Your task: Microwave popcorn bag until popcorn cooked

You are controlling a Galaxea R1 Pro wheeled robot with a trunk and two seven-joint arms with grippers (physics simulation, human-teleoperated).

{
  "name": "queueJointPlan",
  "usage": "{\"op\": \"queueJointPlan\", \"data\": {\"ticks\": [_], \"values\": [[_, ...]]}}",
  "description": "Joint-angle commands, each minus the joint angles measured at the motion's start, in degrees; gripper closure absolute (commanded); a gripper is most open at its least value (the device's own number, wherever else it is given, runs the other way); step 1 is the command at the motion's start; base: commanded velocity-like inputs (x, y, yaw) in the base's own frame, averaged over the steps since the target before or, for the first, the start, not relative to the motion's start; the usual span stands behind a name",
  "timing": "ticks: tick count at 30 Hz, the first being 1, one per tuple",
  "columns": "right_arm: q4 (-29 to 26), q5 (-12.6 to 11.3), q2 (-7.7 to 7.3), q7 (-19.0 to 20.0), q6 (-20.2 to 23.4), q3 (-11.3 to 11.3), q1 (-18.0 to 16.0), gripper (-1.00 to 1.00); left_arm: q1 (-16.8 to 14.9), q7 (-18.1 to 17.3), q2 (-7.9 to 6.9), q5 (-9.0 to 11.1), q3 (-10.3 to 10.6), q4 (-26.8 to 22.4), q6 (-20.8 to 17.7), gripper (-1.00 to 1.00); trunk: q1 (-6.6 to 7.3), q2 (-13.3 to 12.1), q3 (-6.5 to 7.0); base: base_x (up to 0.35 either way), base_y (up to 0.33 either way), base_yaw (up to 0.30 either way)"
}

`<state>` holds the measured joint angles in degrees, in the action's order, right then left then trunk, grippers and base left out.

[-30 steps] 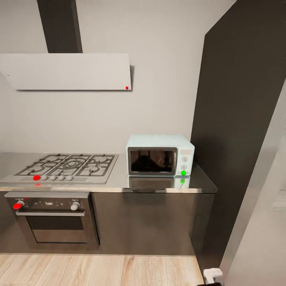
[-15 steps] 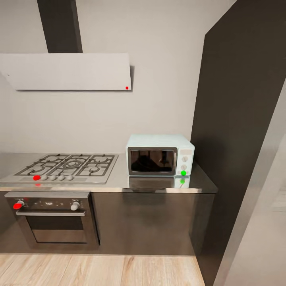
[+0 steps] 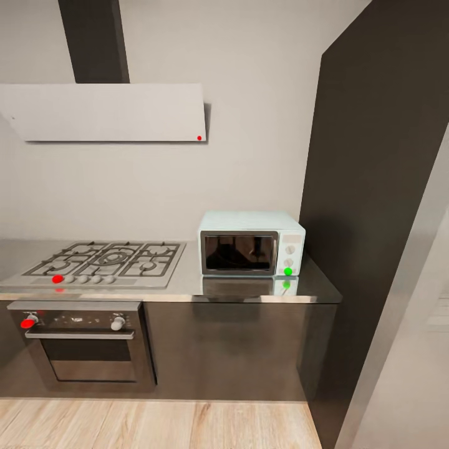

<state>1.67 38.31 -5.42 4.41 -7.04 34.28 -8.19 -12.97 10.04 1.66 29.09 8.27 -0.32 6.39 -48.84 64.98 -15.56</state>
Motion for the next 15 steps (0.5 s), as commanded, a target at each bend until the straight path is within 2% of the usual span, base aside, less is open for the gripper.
{"op": "queueJointPlan", "data": {"ticks": [1,2,15], "values": [[0.2,0.2,-0.05,0.1,-0.2,0.4,-0.1,1.00,0.0,0.0,-0.02,-0.2,0.6,0.0,0.1,-1.00,0.00,0.0,-0.07,0.000,0.000,0.000],[0.1,0.1,1.66,0.1,-0.2,0.7,-0.1,1.00,0.0,-7.9,-2.89,-7.2,0.0,0.1,0.1,-1.00,0.00,0.0,-0.07,0.000,0.000,0.000],[0.1,0.0,1.64,0.1,-0.2,0.7,-0.1,1.00,0.0,-8.0,-2.89,-7.2,0.0,0.1,0.1,-1.00,0.00,0.0,-0.07,0.000,0.000,0.000]]}}
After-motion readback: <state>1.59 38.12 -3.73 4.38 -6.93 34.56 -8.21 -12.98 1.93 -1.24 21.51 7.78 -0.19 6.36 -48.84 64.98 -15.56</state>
